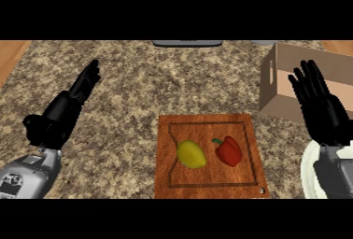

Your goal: Pick the bell pepper from the cutting board and place it in the cardboard box

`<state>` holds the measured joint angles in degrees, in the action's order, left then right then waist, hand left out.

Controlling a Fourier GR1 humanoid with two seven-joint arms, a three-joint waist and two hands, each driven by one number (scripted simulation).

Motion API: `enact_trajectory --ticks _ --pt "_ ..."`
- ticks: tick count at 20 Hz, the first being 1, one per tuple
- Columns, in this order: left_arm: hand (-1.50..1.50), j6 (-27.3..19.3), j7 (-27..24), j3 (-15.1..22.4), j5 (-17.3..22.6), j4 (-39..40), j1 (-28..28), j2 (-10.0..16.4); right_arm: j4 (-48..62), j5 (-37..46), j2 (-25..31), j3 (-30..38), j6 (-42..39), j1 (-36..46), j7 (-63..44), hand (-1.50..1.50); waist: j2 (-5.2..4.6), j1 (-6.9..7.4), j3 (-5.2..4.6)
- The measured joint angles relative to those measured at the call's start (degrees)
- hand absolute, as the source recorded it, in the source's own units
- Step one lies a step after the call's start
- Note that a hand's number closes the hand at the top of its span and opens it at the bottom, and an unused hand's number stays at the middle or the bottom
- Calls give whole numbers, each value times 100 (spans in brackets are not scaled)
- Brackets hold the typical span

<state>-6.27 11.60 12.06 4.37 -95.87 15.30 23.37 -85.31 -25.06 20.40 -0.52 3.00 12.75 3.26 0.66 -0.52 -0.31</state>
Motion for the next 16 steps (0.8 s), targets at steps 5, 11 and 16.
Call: enact_trajectory --ticks 5,11,16 --pt "0 145 -168 93 -23 202 -25 -191 -474 1047 -118 -968 344 -513 -207 -150 -38 -18 13" --pt "0 222 -230 277 8 349 -182 -349 -537 2914 708 -1498 855 -725 122 -150 1 -165 -22" --pt "0 255 -347 376 29 469 -294 -485 -794 4982 1434 -2215 1509 -1090 245 -150 9 -210 -14"
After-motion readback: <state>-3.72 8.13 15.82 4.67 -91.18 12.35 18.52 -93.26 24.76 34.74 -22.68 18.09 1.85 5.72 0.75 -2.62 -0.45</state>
